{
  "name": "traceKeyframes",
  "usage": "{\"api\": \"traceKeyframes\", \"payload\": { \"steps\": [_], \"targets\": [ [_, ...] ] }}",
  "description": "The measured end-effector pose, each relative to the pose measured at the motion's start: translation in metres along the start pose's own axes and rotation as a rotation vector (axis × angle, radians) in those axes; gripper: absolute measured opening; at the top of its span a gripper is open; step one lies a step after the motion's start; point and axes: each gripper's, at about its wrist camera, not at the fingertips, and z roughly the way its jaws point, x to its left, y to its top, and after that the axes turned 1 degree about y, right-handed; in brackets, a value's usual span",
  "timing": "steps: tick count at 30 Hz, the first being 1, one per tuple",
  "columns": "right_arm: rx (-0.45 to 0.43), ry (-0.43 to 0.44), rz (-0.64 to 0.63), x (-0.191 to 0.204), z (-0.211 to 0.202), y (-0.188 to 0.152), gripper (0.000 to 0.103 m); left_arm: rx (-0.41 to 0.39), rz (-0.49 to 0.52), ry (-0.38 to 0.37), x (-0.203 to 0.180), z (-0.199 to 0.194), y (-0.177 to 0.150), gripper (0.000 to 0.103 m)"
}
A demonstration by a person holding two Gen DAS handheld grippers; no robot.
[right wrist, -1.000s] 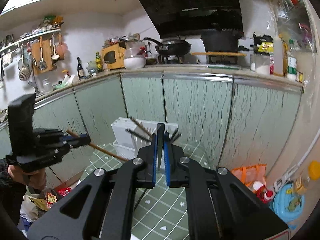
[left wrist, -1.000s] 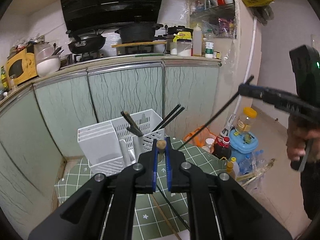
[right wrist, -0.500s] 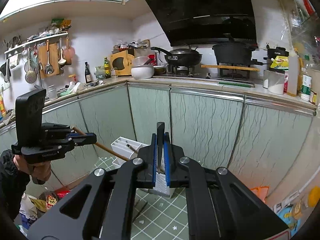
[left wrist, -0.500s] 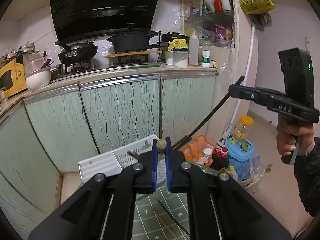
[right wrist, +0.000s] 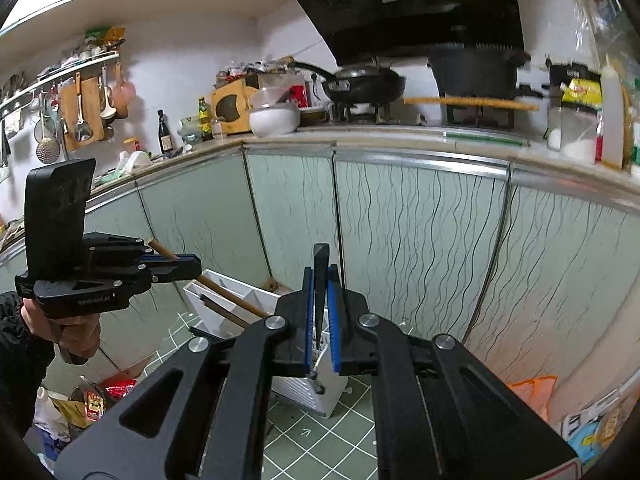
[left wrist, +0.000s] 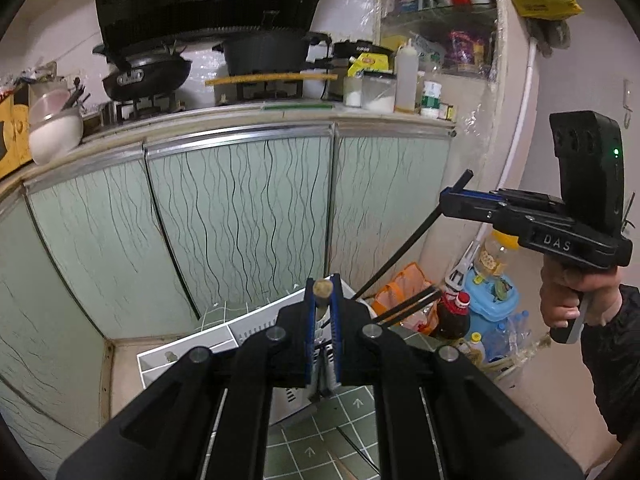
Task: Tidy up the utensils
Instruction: 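Lower both chopsticks into the holder and open both tools, then move both open tools back over the last wooden and black chopsticks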
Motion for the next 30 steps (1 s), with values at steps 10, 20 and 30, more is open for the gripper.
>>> {"api": "traceKeyframes", "payload": {
  "steps": [10, 20, 30],
  "targets": [
    [0.030, 0.047, 0.004, -0.011, 0.031, -0.022, 0.007, 0.020, -0.031, 0.004, 0.015, 0.021, -0.012, 0.011],
    [0.013, 0.002, -0.013, -0.008, 0.015, -0.031, 0.093, -0.041, -0.042, 0.109, 0.016, -0.004, -0.019, 0.096],
    [0.040, -0.013, -0.069, 0.008, -0.002, -0.038, 0.095, -0.053, -0.035, 0.154, 0.005, -0.026, -0.028, 0.099]
  ]
}}
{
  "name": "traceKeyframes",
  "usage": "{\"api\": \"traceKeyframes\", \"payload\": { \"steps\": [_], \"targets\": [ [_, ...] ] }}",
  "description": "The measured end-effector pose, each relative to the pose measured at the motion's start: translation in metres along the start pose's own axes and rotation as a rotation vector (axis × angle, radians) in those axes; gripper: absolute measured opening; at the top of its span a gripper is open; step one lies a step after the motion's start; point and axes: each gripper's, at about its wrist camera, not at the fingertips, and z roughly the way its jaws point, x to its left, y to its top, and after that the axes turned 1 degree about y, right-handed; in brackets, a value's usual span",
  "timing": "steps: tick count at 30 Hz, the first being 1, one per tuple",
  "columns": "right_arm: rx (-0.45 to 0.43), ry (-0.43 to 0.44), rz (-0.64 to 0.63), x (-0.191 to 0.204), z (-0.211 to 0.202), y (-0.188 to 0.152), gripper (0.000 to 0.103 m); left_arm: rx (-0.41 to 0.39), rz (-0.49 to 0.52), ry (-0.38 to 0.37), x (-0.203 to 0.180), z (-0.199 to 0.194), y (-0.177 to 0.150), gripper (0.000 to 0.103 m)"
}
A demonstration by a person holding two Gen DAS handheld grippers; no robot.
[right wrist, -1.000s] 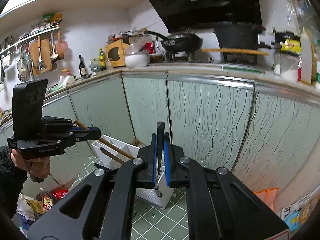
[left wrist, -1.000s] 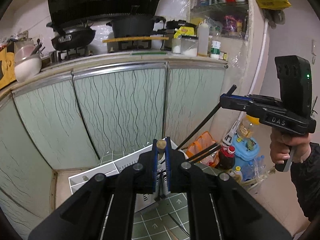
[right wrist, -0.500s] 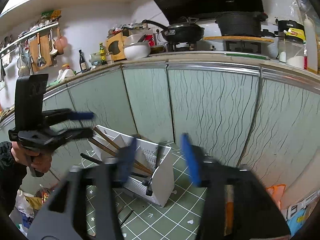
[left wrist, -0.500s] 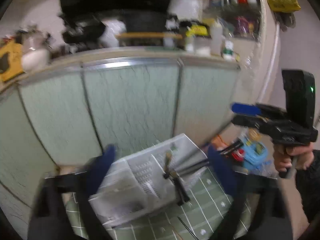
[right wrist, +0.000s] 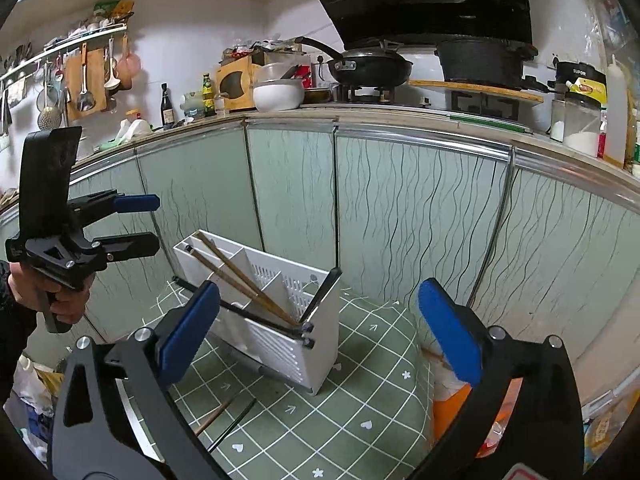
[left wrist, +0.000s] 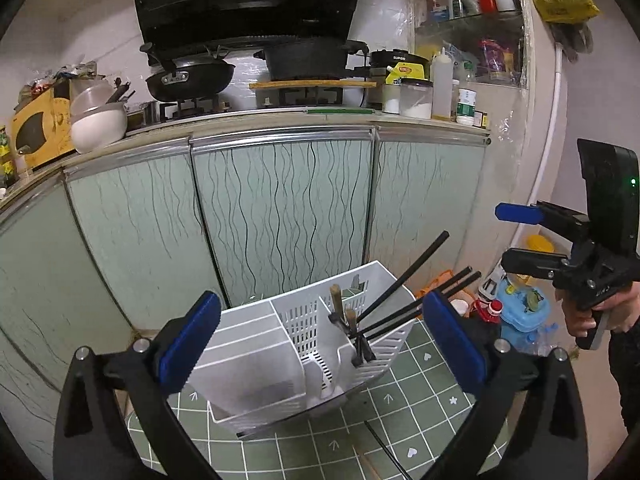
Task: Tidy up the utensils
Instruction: 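Move both open tools back over the last wooden and black chopsticks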
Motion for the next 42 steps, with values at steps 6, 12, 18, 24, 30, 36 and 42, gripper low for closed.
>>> {"api": "traceKeyframes", "payload": {
  "steps": [6, 12, 18, 24, 30, 36, 42],
  "targets": [
    [-0.001, -0.002, 0.003, 0.007, -0.015, -0.010, 0.095, -0.019, 0.014, 0.016, -0.012, -0.023, -0.010, 0.099],
    [0.000, -0.017, 0.002, 0.018, -0.033, -0.027, 0.095, -0.048, 0.019, 0.040, -0.025, -0.049, -0.026, 0.099],
    [-0.002, -0.045, -0.016, 0.035, -0.053, -0.051, 0.095, -0.041, 0.008, 0.060, -0.033, -0.067, -0.052, 0.099],
    [-0.004, -0.075, -0.028, 0.054, -0.068, -0.081, 0.095, -0.031, -0.015, 0.093, -0.039, -0.081, -0.084, 0.099],
    [0.011, -0.096, -0.035, 0.073, -0.073, -0.116, 0.095, -0.005, -0.053, 0.108, -0.042, -0.086, -0.119, 0.099],
    [0.037, -0.089, -0.024, 0.088, -0.074, -0.150, 0.095, 0.022, -0.044, 0.116, -0.051, -0.084, -0.150, 0.099],
    [0.054, -0.078, -0.012, 0.097, -0.073, -0.179, 0.095, 0.030, -0.041, 0.129, -0.057, -0.085, -0.179, 0.099]
  ]
}}
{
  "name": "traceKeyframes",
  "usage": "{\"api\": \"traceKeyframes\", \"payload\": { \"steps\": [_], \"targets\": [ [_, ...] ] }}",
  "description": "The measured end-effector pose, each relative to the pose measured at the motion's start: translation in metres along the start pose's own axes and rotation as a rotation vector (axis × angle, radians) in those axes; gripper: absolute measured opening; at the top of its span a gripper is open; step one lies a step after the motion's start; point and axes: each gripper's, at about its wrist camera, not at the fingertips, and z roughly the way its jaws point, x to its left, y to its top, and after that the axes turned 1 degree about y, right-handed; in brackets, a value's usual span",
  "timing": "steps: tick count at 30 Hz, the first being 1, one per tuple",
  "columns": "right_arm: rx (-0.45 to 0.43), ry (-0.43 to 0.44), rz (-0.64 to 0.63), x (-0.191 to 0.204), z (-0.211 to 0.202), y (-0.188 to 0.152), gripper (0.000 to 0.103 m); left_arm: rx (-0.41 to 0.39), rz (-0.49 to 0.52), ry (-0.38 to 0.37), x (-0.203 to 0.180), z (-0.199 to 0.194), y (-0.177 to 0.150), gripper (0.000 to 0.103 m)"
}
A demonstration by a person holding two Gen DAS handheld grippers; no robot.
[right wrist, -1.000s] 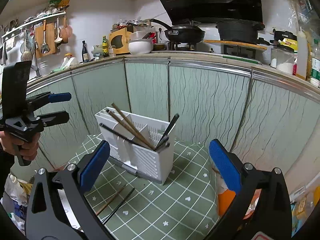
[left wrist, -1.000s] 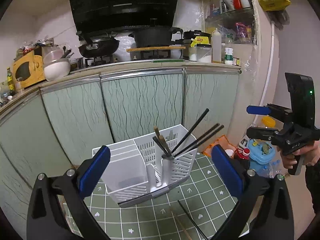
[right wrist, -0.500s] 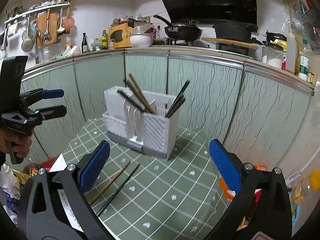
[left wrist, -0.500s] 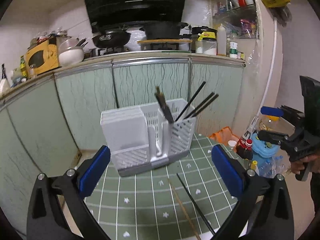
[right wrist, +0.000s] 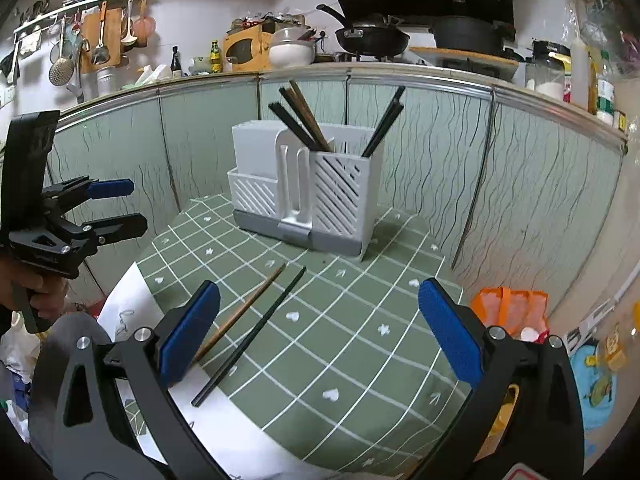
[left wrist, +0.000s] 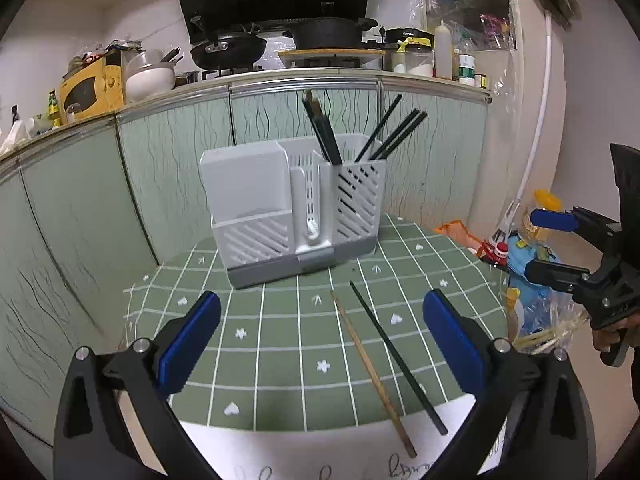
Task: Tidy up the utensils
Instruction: 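Move both open tools back over the last wooden and black chopsticks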
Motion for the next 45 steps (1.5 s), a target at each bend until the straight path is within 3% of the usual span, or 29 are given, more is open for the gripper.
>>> {"api": "traceKeyframes", "payload": {
  "steps": [7, 22, 35, 45],
  "targets": [
    [0.007, -0.004, 0.022, 0.003, -0.001, -0.025, 0.095, -0.004, 0.039, 0.043, -0.005, -0.003, -0.029, 0.099],
    [0.049, -0.038, 0.060, 0.013, 0.007, -0.078, 0.095, 0.042, 0.009, 0.037, -0.005, -0.004, -0.091, 0.099],
    [0.066, -0.049, 0.071, 0.022, 0.011, -0.089, 0.095, 0.064, -0.037, 0.034, 0.003, -0.004, -0.107, 0.099],
    [0.073, -0.069, 0.108, 0.037, 0.021, -0.092, 0.095, 0.068, -0.050, 0.100, 0.011, -0.008, -0.112, 0.099]
  ]
}}
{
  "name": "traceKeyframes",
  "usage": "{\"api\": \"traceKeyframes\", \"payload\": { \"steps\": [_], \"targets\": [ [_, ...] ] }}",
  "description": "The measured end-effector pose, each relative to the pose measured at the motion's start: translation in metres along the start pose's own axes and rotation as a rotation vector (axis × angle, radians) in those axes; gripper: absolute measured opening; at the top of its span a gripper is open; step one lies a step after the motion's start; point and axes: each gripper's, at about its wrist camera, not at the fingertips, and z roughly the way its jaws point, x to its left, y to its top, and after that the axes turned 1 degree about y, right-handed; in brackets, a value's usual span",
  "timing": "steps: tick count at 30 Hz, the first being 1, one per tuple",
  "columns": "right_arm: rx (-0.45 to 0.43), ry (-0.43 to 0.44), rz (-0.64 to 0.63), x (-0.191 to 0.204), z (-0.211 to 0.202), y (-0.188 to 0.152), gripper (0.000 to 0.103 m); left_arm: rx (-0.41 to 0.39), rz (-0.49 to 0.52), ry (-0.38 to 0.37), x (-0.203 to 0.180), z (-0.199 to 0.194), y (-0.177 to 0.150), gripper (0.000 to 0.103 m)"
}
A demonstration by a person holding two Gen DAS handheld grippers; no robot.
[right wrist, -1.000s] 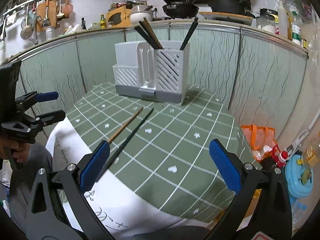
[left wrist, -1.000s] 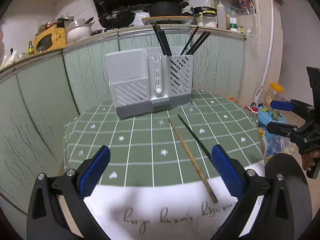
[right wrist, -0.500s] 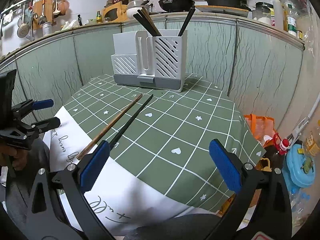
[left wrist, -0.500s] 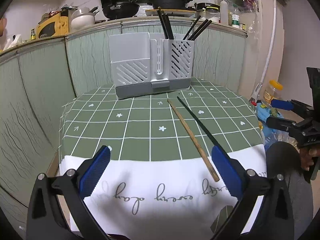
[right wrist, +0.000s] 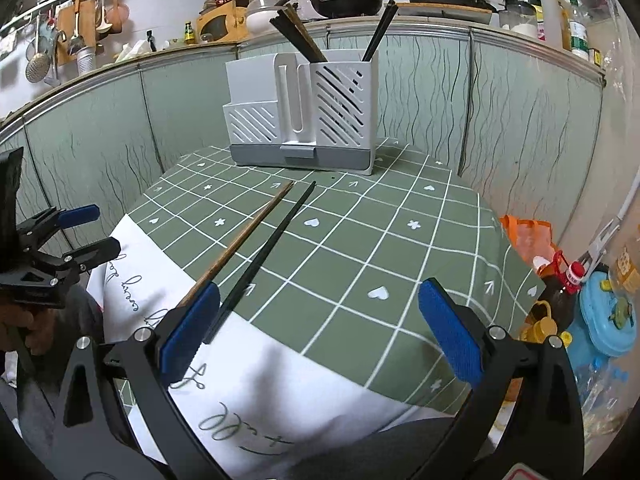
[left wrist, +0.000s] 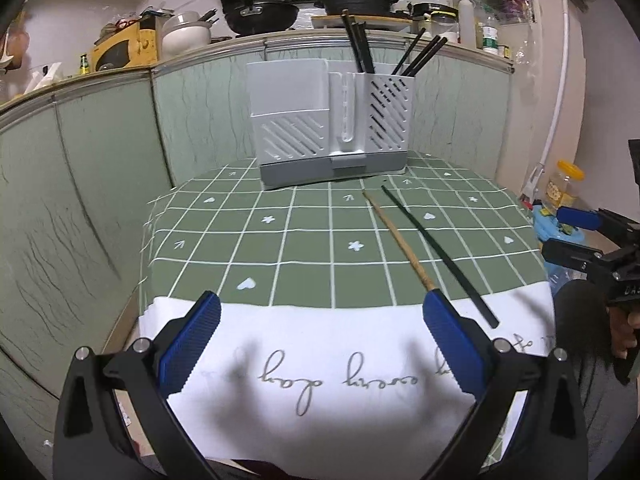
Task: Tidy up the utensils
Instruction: 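Move both open tools back over the last wooden and black chopsticks, then grasp the black chopstick with the right tool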
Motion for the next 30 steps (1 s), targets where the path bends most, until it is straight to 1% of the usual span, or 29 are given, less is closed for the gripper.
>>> {"api": "traceKeyframes", "payload": {
  "steps": [9, 11, 13, 14, 16, 17, 19, 20, 22, 23, 25, 26, 28, 30],
  "targets": [
    [0.026, -0.049, 0.009, 0.033, 0.016, -0.008, 0.095, 0.022, -0.037, 0.036, 0.017, -0.003, -0.012, 0.099],
    [0.037, -0.061, 0.017, 0.039, 0.022, -0.009, 0.093, 0.027, -0.047, 0.047, 0.023, -0.003, -0.014, 0.099],
    [0.046, -0.077, 0.017, 0.043, 0.026, -0.011, 0.086, 0.030, -0.058, 0.049, 0.027, -0.004, -0.016, 0.099],
    [0.054, -0.090, 0.019, 0.046, 0.029, -0.011, 0.085, 0.030, -0.064, 0.051, 0.029, -0.004, -0.016, 0.099],
    [0.065, -0.112, 0.024, 0.050, 0.032, -0.012, 0.077, 0.031, -0.076, 0.054, 0.034, -0.004, -0.019, 0.099],
    [0.076, -0.118, 0.031, 0.051, 0.037, -0.013, 0.074, 0.032, -0.082, 0.055, 0.036, -0.004, -0.019, 0.099],
    [0.092, -0.123, 0.041, 0.055, 0.042, -0.014, 0.063, 0.032, -0.090, 0.056, 0.038, -0.004, -0.020, 0.099],
    [0.099, -0.123, 0.046, 0.057, 0.046, -0.015, 0.061, 0.033, -0.093, 0.055, 0.038, -0.004, -0.020, 0.099],
    [0.107, -0.128, 0.046, 0.061, 0.051, -0.018, 0.049, 0.033, -0.101, 0.051, 0.039, -0.004, -0.021, 0.099],
    [0.114, -0.128, 0.049, 0.062, 0.054, -0.019, 0.046, 0.030, -0.102, 0.050, 0.040, -0.005, -0.021, 0.099],
    [0.119, -0.137, 0.049, 0.064, 0.058, -0.022, 0.033, 0.027, -0.106, 0.049, 0.040, -0.005, -0.020, 0.099],
    [0.116, -0.144, 0.047, 0.065, 0.059, -0.022, 0.029, 0.026, -0.106, 0.050, 0.039, -0.005, -0.020, 0.099],
    [0.114, -0.149, 0.050, 0.066, 0.060, -0.023, 0.017, 0.026, -0.106, 0.055, 0.039, -0.005, -0.019, 0.099],
    [0.108, -0.162, 0.051, 0.067, 0.059, -0.024, 0.006, 0.026, -0.110, 0.055, 0.038, -0.005, -0.019, 0.099]
  ]
}}
